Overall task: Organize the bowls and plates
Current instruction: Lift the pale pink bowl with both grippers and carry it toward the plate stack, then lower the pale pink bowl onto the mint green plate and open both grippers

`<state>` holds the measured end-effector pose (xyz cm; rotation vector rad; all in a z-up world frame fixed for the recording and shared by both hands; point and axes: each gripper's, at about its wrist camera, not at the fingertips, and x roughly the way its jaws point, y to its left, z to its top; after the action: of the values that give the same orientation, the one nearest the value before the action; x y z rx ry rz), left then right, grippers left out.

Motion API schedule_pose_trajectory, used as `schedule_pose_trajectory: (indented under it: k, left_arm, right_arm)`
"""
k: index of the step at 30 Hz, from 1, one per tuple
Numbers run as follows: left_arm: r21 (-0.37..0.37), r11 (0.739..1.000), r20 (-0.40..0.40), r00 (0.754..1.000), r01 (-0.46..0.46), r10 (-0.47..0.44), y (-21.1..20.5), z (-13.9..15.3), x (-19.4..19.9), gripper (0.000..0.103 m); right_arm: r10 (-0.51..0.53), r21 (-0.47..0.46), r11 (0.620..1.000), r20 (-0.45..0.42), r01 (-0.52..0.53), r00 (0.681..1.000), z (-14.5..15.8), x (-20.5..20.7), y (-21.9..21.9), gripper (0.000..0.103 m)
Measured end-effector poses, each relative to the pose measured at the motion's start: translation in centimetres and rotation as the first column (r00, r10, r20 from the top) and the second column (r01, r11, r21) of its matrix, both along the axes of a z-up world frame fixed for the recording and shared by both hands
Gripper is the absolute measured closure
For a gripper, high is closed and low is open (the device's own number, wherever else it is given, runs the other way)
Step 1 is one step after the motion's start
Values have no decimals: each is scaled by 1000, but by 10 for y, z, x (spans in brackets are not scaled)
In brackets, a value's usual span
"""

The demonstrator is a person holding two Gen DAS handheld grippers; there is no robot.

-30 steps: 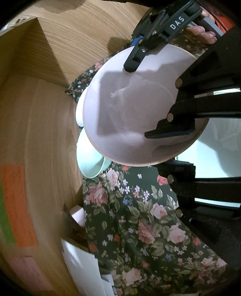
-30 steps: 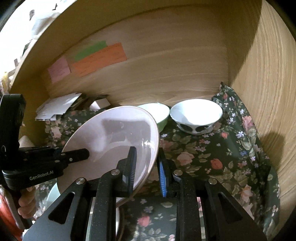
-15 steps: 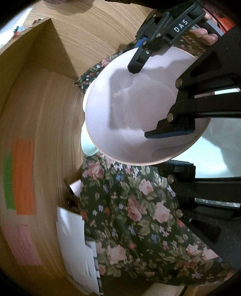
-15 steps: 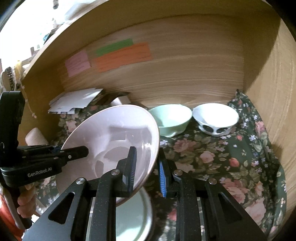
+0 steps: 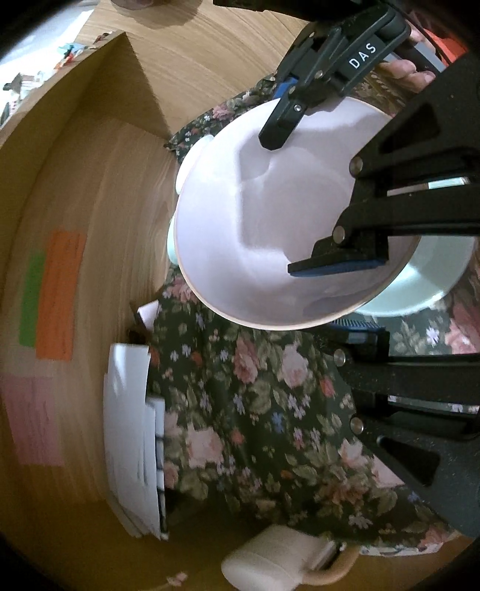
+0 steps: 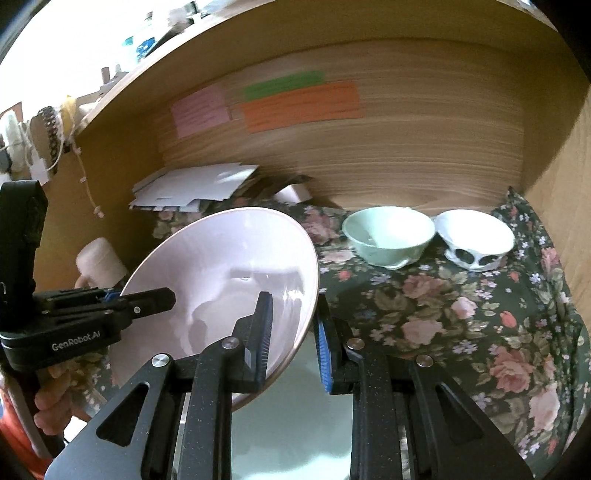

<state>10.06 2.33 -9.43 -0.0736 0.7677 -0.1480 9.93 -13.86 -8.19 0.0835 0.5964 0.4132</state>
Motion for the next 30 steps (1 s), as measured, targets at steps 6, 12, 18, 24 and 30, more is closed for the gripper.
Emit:
schedule_pose_trajectory:
  k: [6,12,18,24,30]
  left_arm:
    - [-20,999,19,999,-42,42,27,5,-18,82]
    - [-19,996,39,995,-88,89,51,4,-34,82]
    - [-38,991,30,991,-132,133,78,0,-46,82]
    - [-46,985,19,986,-166,167,100,-3,-53,82]
    - [-51,983,-2,984,-176,176,116,-13,-54,82]
  right_arm:
    - [46,-12,999,7,-46,999,3,-7,25,83]
    - [91,-10,996,4,-91,996,0,-11,50,83]
    - [132,-28,991,-9,-132,991,-6,-14,77,83]
    - [156,-29,987,-35,-157,987,-13,-11,100,83]
    - [162,-52,985,-83,-167,983,-23,-3,118,83]
